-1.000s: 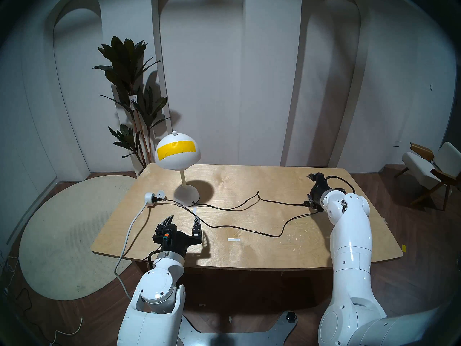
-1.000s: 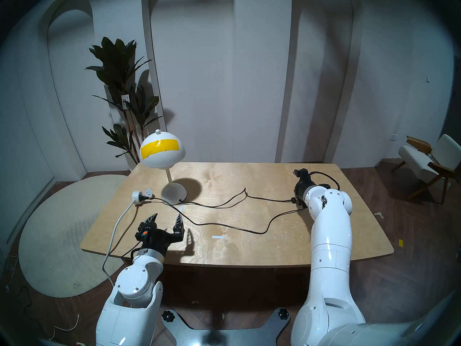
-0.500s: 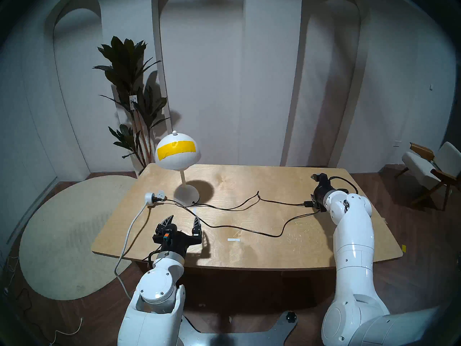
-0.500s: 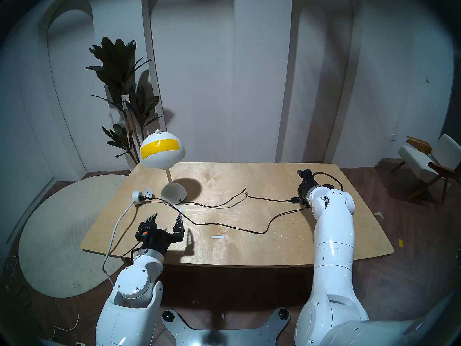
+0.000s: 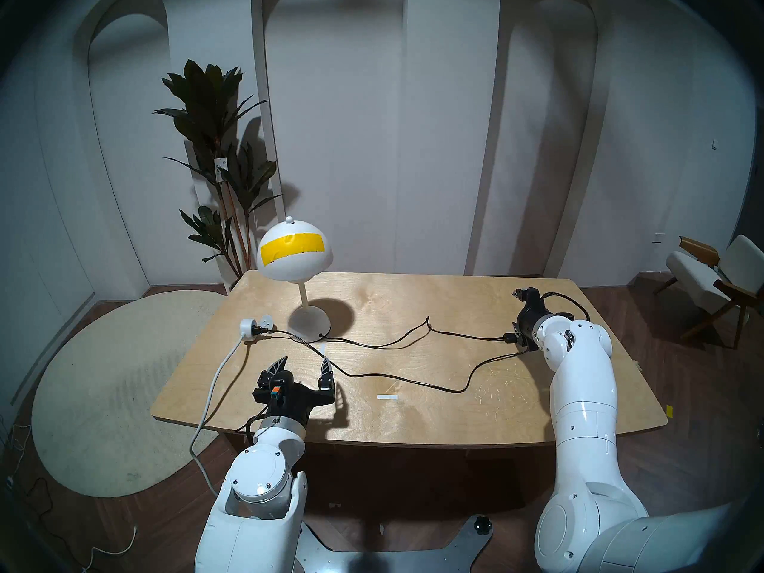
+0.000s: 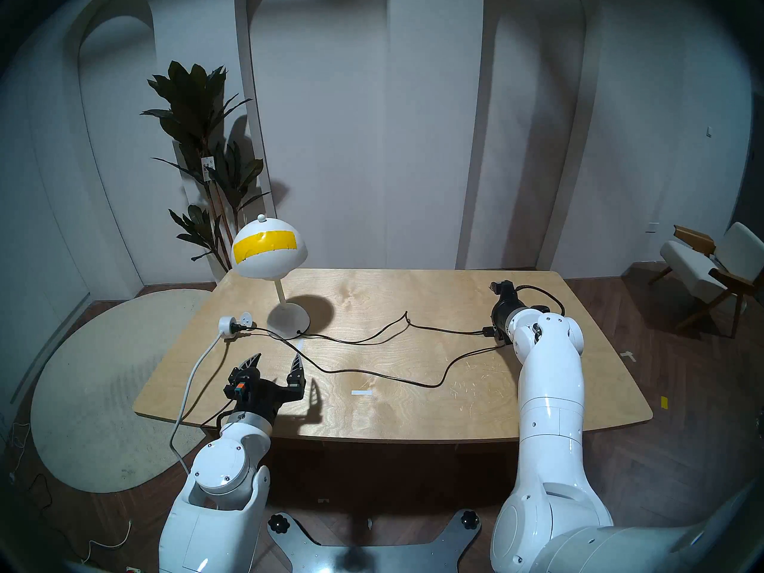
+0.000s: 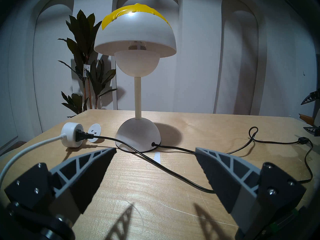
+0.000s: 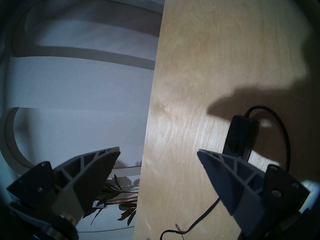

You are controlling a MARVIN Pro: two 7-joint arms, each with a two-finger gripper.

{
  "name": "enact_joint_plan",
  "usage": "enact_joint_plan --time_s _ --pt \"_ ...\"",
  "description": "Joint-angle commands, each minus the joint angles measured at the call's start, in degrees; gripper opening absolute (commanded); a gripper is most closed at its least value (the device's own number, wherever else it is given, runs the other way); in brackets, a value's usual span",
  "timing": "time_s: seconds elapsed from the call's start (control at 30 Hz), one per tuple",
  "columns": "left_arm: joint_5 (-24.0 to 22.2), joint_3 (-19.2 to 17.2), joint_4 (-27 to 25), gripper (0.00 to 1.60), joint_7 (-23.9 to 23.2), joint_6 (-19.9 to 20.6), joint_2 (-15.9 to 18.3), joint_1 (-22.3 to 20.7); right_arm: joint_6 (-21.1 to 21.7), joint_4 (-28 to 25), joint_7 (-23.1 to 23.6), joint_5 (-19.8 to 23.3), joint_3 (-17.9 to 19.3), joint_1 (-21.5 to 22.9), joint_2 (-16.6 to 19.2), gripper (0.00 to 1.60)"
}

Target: Turn on the table lamp by pressing the switch

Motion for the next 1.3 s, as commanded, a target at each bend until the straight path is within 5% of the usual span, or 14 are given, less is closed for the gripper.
enact_joint_plan --time_s 0.0,0.6,1.27 --pt "0.0 -0.1 -1.2 1.60 0.0 -0.2 0.0 -0.3 -0.2 -1.4 0.4 0.1 -0.1 1.0 0.1 1.60" --pt "0.0 -0.1 -1.2 1.60 0.0 -0.2 0.0 -0.3 -1.9 0.8 1.5 0.0 0.3 0.4 0.6 1.60" --pt "0.0 -0.1 -1.2 1.60 -0.1 -0.2 0.0 -0.3 -3.1 10.2 4.2 0.2 0.6 3.8 2.8 1.60"
